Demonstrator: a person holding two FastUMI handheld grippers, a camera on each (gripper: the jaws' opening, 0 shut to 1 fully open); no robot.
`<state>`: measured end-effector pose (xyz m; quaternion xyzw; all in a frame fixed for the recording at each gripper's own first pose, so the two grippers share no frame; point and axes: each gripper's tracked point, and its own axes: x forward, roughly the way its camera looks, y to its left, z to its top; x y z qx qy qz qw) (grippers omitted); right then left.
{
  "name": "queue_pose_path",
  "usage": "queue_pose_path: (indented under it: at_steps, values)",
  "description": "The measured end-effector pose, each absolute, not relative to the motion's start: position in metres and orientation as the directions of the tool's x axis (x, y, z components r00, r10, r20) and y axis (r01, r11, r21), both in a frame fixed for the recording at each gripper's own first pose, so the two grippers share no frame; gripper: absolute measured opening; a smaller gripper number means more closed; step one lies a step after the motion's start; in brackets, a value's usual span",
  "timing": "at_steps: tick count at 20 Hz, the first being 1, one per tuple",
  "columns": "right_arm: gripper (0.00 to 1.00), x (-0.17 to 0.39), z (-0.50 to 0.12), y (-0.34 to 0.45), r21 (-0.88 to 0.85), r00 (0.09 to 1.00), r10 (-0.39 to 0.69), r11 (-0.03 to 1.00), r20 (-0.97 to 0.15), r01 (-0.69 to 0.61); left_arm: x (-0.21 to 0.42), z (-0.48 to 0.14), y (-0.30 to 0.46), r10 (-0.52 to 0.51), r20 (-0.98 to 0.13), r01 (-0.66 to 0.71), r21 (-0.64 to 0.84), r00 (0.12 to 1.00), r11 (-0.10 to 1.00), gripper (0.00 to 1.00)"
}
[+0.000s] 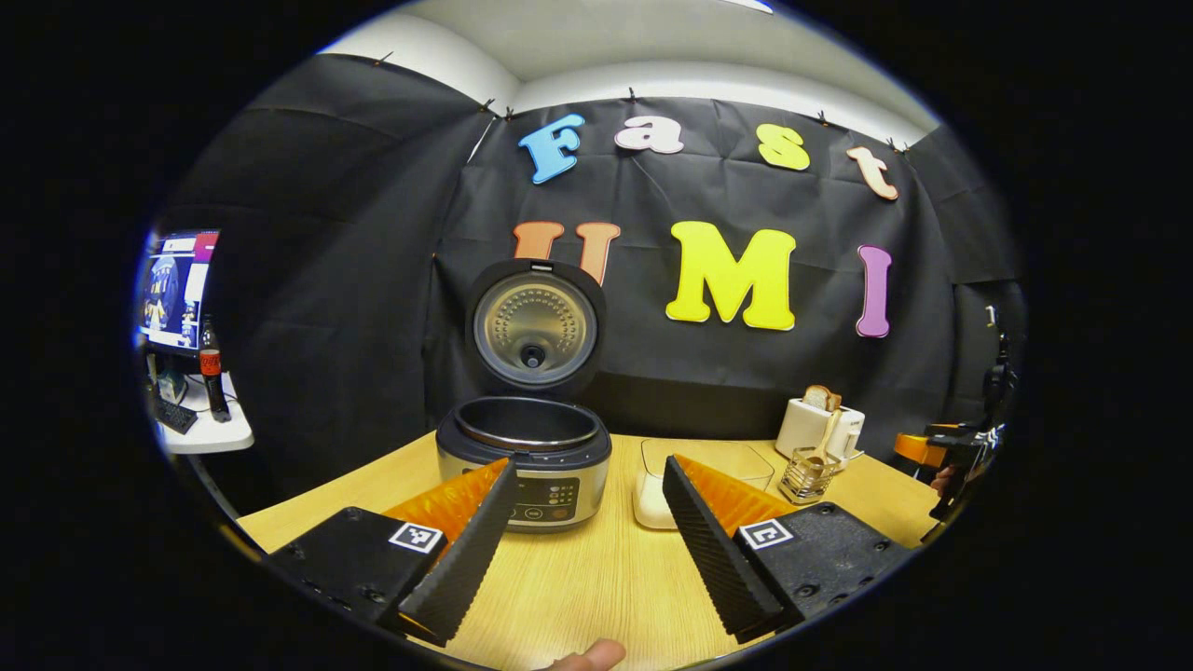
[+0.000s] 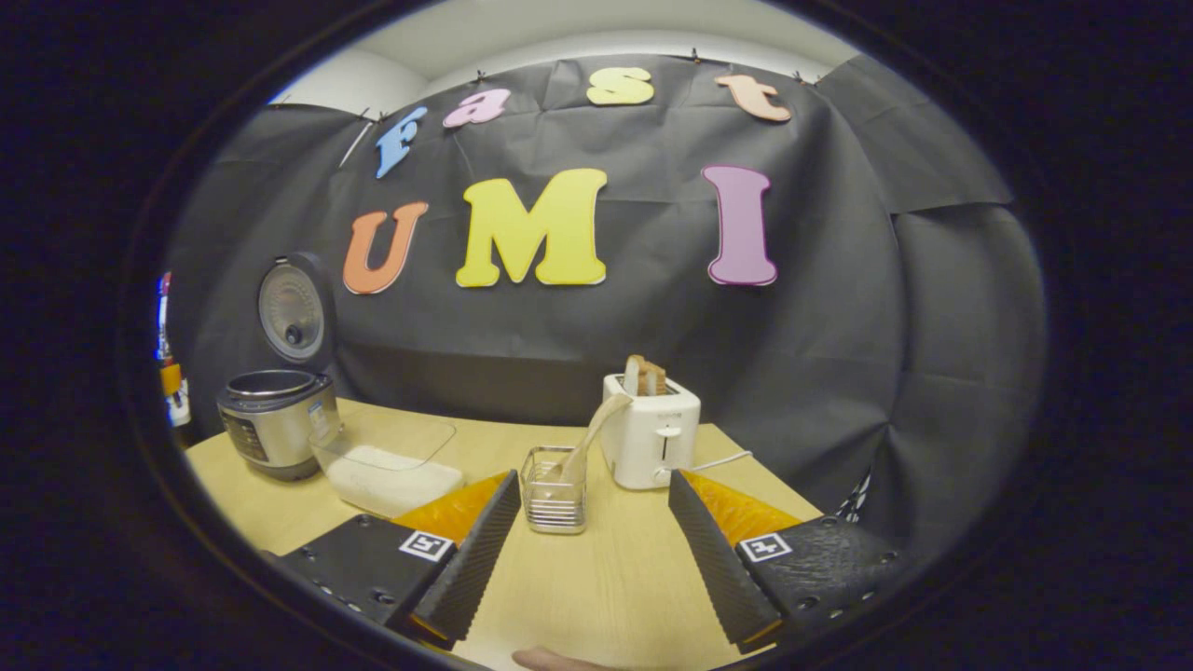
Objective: Close the left gripper, press the button to open the rice cooker; take a wooden spoon from the chopstick holder with the right hand, scoop a spoonful of rice and pour it into the rice cooker, then put the wooden spoon back into the chopstick holder.
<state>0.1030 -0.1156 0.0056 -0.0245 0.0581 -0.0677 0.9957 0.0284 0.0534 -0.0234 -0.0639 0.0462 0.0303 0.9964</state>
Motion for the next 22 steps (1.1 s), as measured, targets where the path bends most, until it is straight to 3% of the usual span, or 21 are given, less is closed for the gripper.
queue_pose_path:
  at_steps: [7,14,15,16,19,21,22]
  values:
    - [0.95,0.201,-0.002,-0.111,-0.063,0.972,-0.079,0.996,-0.223,0.067,0.036,-0.034,0.057,0.082,-0.102,-0.089,-0.072,0.991,0.993,0.99]
    - [0.94,0.302,-0.034,-0.132,0.085,0.918,-0.101,0.986,-0.384,0.145,0.039,-0.035,0.066,0.106,-0.078,-0.106,-0.005,0.991,0.994,0.99]
    - [0.95,0.312,-0.036,-0.136,0.101,0.910,-0.106,0.982,-0.400,0.158,0.041,-0.035,0.068,0.113,-0.069,-0.113,0.010,0.991,0.994,0.94]
    - [0.93,0.320,-0.037,-0.137,0.118,0.905,-0.101,0.979,-0.413,0.164,0.042,-0.033,0.070,0.117,-0.061,-0.116,0.022,0.991,0.993,0.99]
    - [0.93,0.343,-0.038,-0.143,0.159,0.891,-0.085,0.972,-0.445,0.172,0.044,-0.037,0.070,0.106,-0.061,-0.106,0.010,0.992,0.994,0.99]
    - [0.87,0.359,-0.035,-0.140,0.187,0.889,-0.070,0.967,-0.453,0.171,0.047,-0.041,0.072,0.094,-0.072,-0.097,-0.029,0.993,0.995,1.00]
    - [0.65,0.364,-0.035,-0.139,0.191,0.888,-0.070,0.966,-0.454,0.174,0.049,-0.044,0.073,0.093,-0.084,-0.097,-0.043,0.992,0.994,0.99]
